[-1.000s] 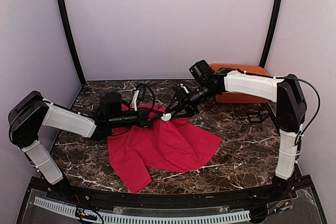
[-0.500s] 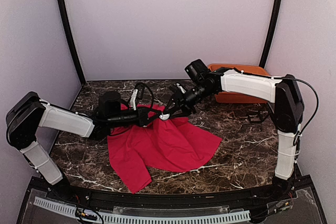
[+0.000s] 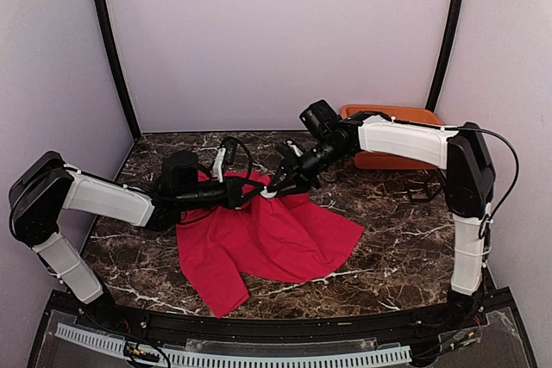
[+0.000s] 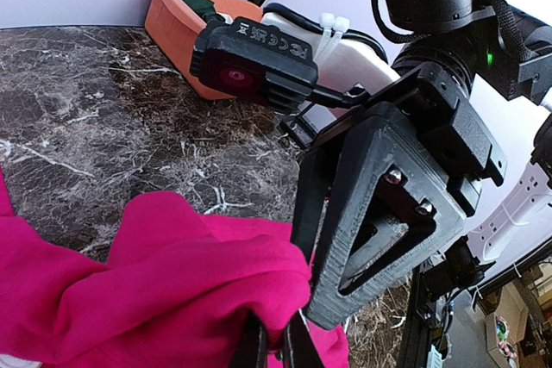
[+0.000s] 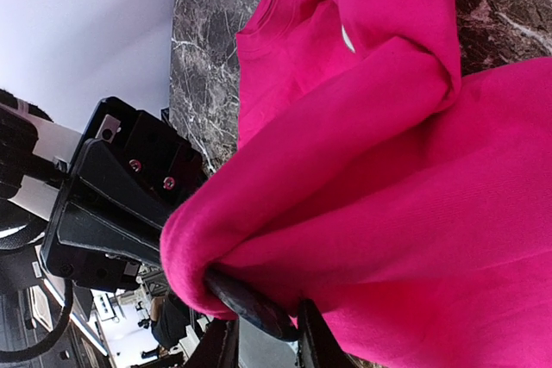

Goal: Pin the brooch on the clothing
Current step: Pin the brooch onto the flattened clothing.

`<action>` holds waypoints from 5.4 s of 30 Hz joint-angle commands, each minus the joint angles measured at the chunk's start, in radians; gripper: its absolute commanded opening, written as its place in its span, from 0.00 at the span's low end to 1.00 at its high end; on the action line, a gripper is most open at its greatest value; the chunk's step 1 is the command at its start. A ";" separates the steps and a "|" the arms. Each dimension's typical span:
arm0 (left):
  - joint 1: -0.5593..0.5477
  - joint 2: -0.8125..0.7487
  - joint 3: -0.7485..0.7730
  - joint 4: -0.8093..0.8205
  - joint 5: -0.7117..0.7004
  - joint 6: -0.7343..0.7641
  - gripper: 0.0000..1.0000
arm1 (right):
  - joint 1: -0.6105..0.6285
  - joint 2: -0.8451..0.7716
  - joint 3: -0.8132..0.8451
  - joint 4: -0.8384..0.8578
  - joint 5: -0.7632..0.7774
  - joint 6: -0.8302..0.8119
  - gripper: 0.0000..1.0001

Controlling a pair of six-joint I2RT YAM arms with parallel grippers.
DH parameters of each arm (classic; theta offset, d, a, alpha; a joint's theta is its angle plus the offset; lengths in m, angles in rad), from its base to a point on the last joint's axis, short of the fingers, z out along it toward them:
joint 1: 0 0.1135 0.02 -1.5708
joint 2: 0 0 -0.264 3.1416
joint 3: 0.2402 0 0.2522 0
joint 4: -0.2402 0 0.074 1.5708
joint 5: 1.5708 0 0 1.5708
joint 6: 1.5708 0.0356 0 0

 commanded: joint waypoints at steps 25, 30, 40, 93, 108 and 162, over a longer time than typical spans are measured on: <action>-0.007 -0.065 -0.023 0.012 -0.004 0.027 0.01 | -0.015 -0.049 -0.007 0.012 -0.089 -0.085 0.32; -0.007 -0.068 -0.022 0.014 0.000 0.026 0.01 | -0.020 -0.071 -0.033 0.046 -0.120 -0.087 0.36; -0.007 -0.061 -0.017 0.024 0.009 0.015 0.01 | -0.018 -0.023 0.007 0.054 -0.066 -0.026 0.32; -0.007 -0.052 -0.030 0.075 0.026 -0.012 0.01 | 0.010 0.071 0.113 0.002 -0.009 -0.008 0.27; -0.007 -0.053 -0.035 0.096 0.036 -0.028 0.01 | 0.012 0.073 0.112 -0.001 0.021 -0.015 0.25; -0.013 0.016 -0.013 0.360 0.165 -0.241 0.01 | 0.007 -0.080 0.054 -0.019 0.067 -0.135 0.29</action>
